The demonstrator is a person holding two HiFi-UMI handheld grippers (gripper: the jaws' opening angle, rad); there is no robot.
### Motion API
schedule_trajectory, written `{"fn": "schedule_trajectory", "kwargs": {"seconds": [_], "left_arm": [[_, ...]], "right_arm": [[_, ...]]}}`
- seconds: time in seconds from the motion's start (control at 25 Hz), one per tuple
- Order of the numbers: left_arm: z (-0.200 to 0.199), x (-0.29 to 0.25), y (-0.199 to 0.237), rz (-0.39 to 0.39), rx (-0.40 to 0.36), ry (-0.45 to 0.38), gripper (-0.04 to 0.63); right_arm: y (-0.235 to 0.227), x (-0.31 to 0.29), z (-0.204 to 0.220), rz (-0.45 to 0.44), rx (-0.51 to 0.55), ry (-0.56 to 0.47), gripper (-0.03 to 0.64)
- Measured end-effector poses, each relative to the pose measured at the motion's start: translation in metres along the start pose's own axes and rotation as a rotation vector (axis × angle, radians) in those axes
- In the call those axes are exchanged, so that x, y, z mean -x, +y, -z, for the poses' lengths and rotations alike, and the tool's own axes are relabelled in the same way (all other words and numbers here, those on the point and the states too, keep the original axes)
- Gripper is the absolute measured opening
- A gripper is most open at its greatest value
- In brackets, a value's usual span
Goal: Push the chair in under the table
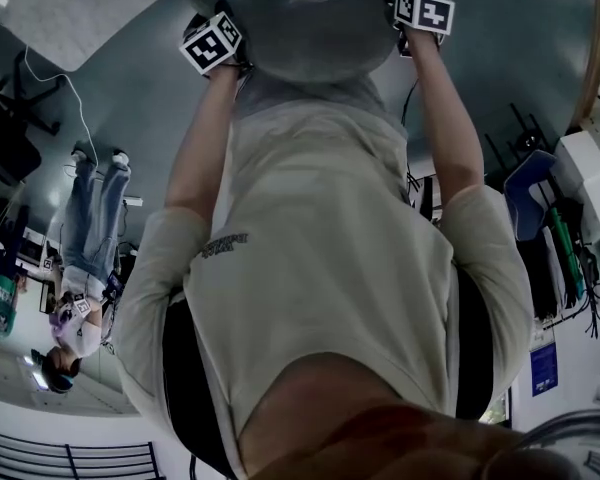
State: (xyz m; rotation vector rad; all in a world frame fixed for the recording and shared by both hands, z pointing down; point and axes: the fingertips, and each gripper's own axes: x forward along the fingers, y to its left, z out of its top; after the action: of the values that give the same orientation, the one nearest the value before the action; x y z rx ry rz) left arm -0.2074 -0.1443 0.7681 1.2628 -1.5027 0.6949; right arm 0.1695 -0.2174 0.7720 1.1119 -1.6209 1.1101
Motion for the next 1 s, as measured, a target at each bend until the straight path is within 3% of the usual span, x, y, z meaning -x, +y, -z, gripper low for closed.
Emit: {"fn": "schedule_trajectory", "kwargs": {"seconds": [0.52,1.0], "left_arm": [[-0.060,-0.017,-0.008,-0.011,0.043,-0.007,0.156],[-0.084,-0.028,-0.013,-0.017,0.076,-0.034,0.156]], "right_arm": [[-0.002,-0.015,-0.077,-0.011,0.030,0.006,0.181],[-0.005,-0.026,-0.115,-0.015,0.066,0.008,0.182]]}}
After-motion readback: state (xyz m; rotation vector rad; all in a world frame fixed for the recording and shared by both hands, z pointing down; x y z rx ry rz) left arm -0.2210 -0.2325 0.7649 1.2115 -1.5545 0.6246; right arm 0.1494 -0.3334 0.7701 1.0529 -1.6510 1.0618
